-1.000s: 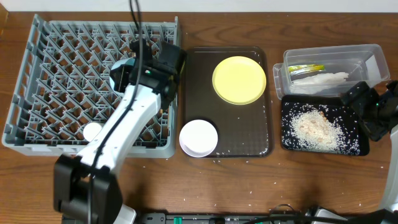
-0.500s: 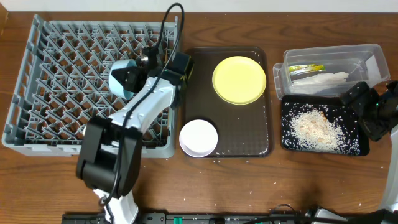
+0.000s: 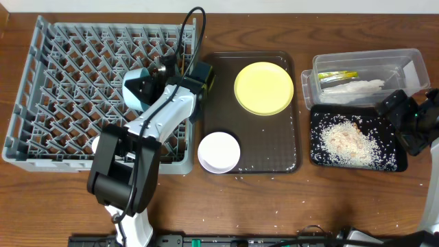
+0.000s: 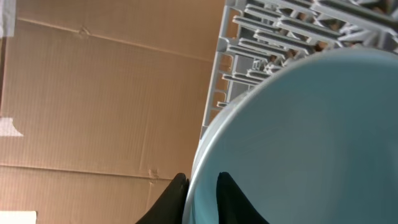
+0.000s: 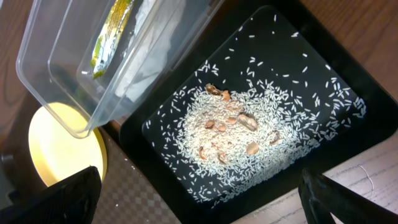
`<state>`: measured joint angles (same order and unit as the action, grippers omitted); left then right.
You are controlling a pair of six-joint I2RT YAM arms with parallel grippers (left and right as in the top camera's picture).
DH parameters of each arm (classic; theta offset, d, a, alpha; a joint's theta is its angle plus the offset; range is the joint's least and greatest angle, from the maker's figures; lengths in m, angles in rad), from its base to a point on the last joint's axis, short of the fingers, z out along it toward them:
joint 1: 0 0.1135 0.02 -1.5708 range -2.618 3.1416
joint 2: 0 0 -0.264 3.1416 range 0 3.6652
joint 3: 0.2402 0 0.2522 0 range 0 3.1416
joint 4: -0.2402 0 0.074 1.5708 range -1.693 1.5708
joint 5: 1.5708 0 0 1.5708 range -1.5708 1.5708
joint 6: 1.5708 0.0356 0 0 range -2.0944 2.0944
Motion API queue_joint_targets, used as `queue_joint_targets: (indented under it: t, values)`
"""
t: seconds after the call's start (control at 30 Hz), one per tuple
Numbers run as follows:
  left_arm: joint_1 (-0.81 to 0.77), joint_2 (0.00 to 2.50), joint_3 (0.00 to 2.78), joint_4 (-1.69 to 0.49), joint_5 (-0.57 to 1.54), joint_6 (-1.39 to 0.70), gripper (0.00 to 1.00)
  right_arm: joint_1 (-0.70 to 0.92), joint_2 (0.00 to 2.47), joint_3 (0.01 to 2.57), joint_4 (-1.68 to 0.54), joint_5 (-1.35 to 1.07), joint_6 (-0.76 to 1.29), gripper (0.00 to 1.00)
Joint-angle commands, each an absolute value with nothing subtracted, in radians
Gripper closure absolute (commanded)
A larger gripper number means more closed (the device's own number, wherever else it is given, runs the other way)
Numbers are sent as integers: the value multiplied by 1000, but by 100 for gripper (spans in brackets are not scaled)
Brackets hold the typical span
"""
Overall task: Sort waste into correct bins and load items into the dishwasher
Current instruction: 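Set the blue bowl into the dish rack with left gripper, then reach left gripper to the pink-white bowl and grasp its rim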
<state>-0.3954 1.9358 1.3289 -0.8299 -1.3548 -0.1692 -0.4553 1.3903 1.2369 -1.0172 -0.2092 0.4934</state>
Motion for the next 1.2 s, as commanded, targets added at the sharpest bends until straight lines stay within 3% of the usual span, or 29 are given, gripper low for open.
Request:
queue_joint_targets:
  t: [0.0,0.33,0.53,0.6,0.7,0.77,0.87,1.17]
  values:
    - [-432,1946,1324,-859,-1229,-197,76,-463,1386,1240,-1018,-211,504,1]
    - [-547,1935,1324,-859,-1173,-197,41,-463,1386,1240,-1018,-211,504,1]
    - [-604,1821,1376,-858,-802,-205,41,-463,1386,1240,-1018,-211,504,1]
    - [-609,1753,1393,-839,-643,-213,48,-463,1386,1240,-1018,-211,504,1]
    - [-607,1660,1393,-783,-381,-212,80,-463,1386,1240,-1018,-211,504,1]
    - [-608,1615,1393,-764,-192,-220,92,-463,1386,1240,-1018,-211,504,1]
    - [-610,1607,1391,-796,-77,-255,92,-463,1386,1240,-1018,-211,504,1]
    - [-695,1763,1240,-809,-66,-384,92,-463,1386,1240,-1018,-211,504,1]
